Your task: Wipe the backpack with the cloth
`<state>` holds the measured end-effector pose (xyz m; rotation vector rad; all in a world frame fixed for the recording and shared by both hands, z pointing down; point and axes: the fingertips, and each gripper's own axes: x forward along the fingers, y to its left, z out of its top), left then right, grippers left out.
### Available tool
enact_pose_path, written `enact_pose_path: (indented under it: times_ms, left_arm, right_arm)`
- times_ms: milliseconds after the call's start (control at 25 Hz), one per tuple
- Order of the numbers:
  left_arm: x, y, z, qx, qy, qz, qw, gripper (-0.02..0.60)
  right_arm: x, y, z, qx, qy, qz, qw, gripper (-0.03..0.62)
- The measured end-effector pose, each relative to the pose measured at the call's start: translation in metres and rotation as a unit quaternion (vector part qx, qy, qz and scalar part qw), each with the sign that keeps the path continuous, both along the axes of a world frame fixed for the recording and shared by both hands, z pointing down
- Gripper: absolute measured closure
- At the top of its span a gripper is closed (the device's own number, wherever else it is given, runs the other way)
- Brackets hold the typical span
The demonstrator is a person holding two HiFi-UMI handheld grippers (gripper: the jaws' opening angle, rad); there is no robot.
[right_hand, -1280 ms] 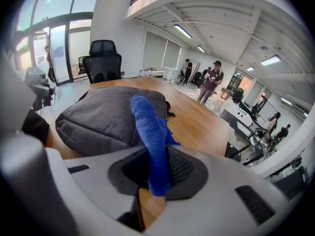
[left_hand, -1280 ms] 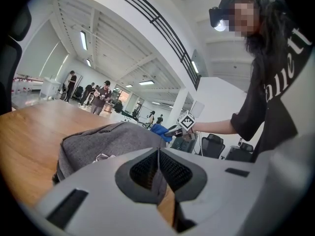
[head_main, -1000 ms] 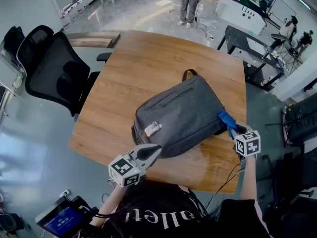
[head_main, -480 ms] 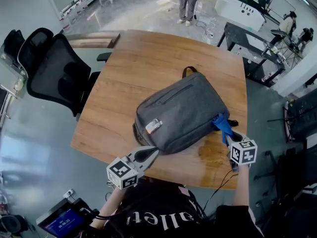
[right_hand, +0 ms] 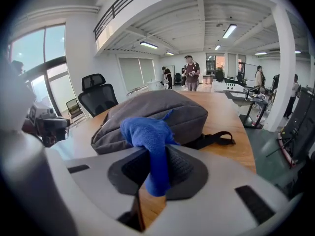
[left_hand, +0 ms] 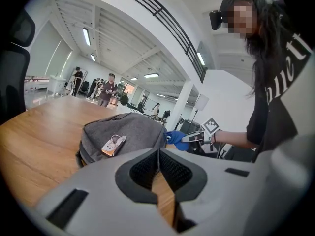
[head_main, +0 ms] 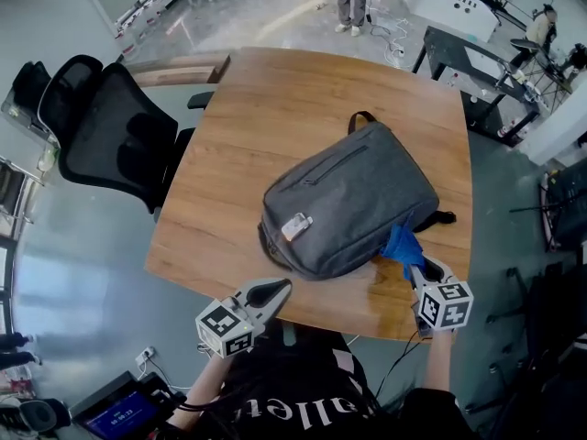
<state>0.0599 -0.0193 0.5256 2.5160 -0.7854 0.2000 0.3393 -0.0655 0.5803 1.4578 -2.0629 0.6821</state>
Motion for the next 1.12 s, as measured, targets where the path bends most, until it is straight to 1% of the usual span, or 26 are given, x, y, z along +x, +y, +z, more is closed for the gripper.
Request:
enact_pose_path:
  times_ms: [200, 280, 400, 640, 840, 1000, 1120]
  left_arm:
    - [-0.009, 0.009, -0.017, -0.008, -0.005, 0.01, 0.9999, 0.583]
    - [-0.014, 0.01, -0.02, -0.007, -0.004, 0.023, 0.9997, 0.584]
    - [-0.024, 0.012, -0.019, 0.005, 0.015, 0.055, 0.9983, 0.584]
    - [-0.059, 0.014, -0.027, 0.019, 0.032, 0.119, 0.9922, 0.584]
    - [-0.111, 0.019, -0.03, 0.027, 0.045, 0.163, 0.9853, 0.583]
    - [-0.146, 0.027, -0.031, 0.024, 0.053, 0.187, 0.9805, 0.584]
    - [-0.157, 0.039, -0.023, 0.016, 0.059, 0.207, 0.9764, 0.583]
  right_arm:
    - [-0.016, 0.04, -0.019, -0.001, -0.02, 0.035, 0.999, 0.516]
    - [-0.03, 0.055, -0.021, -0.006, -0.03, 0.049, 0.998, 0.516]
    - [-0.056, 0.08, -0.021, -0.012, -0.042, 0.076, 0.996, 0.516]
    - [-0.126, 0.112, -0.032, 0.005, -0.065, 0.13, 0.989, 0.516]
    - [-0.198, 0.133, -0.042, 0.026, -0.079, 0.169, 0.982, 0.516]
    - [-0.249, 0.156, -0.048, 0.037, -0.093, 0.206, 0.973, 0.516]
    - [-0.277, 0.178, -0.04, 0.035, -0.104, 0.226, 0.968, 0.516]
